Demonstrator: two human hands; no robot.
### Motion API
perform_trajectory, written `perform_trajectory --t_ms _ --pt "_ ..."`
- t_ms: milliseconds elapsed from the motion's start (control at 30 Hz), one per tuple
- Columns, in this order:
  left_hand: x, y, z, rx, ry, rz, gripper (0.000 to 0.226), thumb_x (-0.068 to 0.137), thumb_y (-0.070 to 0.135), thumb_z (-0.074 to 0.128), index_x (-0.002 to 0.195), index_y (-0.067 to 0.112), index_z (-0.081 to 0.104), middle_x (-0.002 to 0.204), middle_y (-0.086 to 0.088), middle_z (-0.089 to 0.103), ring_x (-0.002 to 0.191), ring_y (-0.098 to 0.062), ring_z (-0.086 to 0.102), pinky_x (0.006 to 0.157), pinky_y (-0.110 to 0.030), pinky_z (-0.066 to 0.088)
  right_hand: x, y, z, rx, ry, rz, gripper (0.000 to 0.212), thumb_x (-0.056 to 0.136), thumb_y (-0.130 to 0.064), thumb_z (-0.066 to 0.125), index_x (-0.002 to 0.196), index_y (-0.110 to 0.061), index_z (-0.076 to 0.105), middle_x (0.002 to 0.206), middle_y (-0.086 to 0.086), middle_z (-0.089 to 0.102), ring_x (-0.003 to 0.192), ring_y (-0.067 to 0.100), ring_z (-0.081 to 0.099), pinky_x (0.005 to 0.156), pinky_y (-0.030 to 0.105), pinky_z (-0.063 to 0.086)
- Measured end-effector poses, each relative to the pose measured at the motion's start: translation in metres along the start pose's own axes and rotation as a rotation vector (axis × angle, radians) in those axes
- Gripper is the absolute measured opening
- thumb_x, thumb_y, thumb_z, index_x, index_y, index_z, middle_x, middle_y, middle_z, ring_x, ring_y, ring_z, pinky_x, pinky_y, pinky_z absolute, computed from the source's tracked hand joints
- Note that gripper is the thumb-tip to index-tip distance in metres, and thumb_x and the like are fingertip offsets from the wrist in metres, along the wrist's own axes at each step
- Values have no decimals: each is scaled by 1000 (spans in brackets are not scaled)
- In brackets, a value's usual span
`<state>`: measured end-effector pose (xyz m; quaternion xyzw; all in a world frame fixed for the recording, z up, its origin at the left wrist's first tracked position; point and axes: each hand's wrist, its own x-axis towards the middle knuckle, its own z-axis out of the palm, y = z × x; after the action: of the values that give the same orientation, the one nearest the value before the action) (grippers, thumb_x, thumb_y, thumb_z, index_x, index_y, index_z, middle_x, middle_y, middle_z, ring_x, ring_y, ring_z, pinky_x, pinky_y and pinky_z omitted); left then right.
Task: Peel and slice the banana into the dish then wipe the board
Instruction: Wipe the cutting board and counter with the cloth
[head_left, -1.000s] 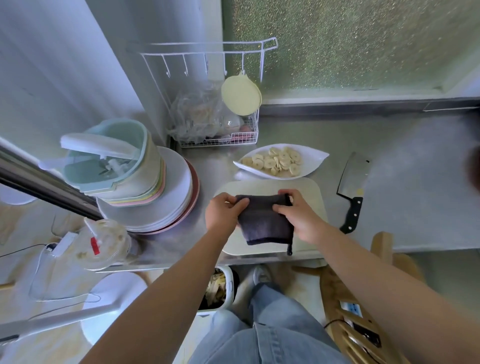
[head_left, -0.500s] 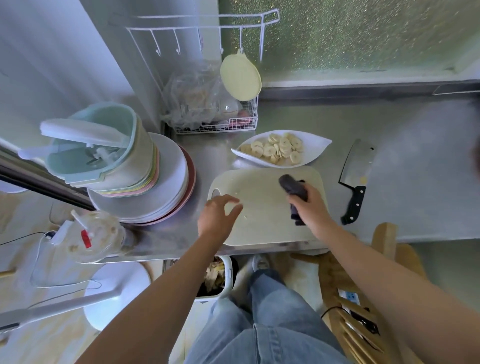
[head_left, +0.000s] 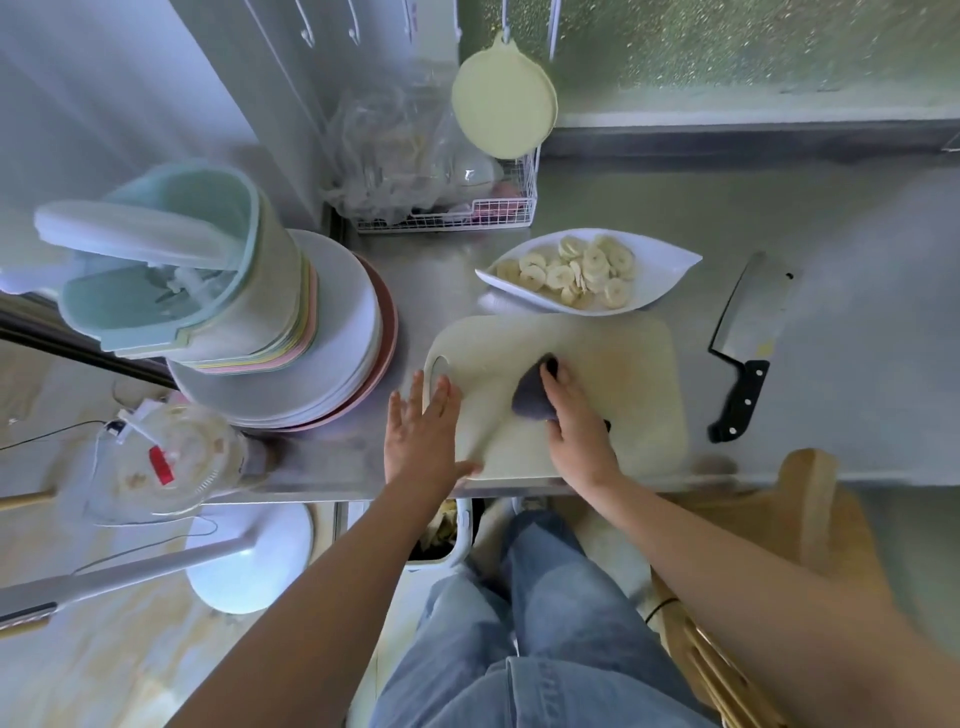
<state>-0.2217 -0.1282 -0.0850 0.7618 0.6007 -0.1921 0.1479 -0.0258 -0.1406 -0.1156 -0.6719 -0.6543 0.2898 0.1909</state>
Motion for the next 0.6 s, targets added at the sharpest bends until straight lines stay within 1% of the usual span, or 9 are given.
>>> perform_trajectory --t_ms 67,133,167,233,300,367,433,533,600 --pt "-1 -2 1 -14 -2 3 105 79 66 58 153 20 0 162 1 -7 146 -29 -19 119 -51 -4 -4 -2 -7 112 -66 -77 61 86 15 45 143 -6 39 151 15 34 139 22 31 112 22 24" --pt "-1 -4 2 -28 -1 7 104 80 67 57 153 21 -2 162 2 -8 146 -29 -20 119 -51 -5 0 9 -24 143 51 -72 59 83 16 47 139 -4 46 143 19 45 131 28 44 109 23 29" --pt "-1 -5 2 -33 1 8 104 80 66 57 153 21 -2 162 2 -9 146 -29 -20 119 -51 -5 5 17 -34 141 157 -13 58 82 16 47 137 -2 47 140 21 46 129 31 45 108 24 29" --pt "-2 -5 0 -40 -1 14 103 80 65 58 153 21 -1 162 2 -9 146 -29 -19 119 -51 -5 17 34 -54 90 332 212 54 85 13 47 137 -1 46 139 23 41 129 34 40 106 23 25" --pt "-2 -5 1 -33 3 12 103 81 65 57 153 21 -2 162 2 -10 146 -29 -20 119 -51 -5 24 46 -54 19 355 374 52 87 9 46 138 0 43 140 23 37 129 35 37 105 25 25" --pt "-2 -5 1 -24 6 9 103 82 65 56 153 22 -3 162 2 -10 146 -29 -20 119 -50 -6 24 38 -37 -56 313 254 53 84 14 47 136 4 45 139 26 41 129 39 40 111 36 28" --pt "-2 -6 1 -26 8 8 102 82 65 57 153 22 -3 162 3 -10 146 -30 -19 118 -50 -7 15 22 -9 -47 205 61 54 80 17 49 132 4 50 136 24 46 126 40 44 110 47 34" --pt "-2 -7 2 -43 12 12 102 82 64 57 153 23 -3 162 3 -11 146 -29 -19 117 -49 -8 0 -3 6 47 58 -105 55 76 19 47 127 1 57 129 20 53 118 35 51 105 45 39" --pt "-3 -8 4 -46 20 21 102 82 64 56 153 23 -4 162 3 -12 146 -29 -19 117 -49 -8 7 -3 -7 100 85 -125 53 77 19 47 125 0 58 124 19 56 113 34 54 102 43 42"
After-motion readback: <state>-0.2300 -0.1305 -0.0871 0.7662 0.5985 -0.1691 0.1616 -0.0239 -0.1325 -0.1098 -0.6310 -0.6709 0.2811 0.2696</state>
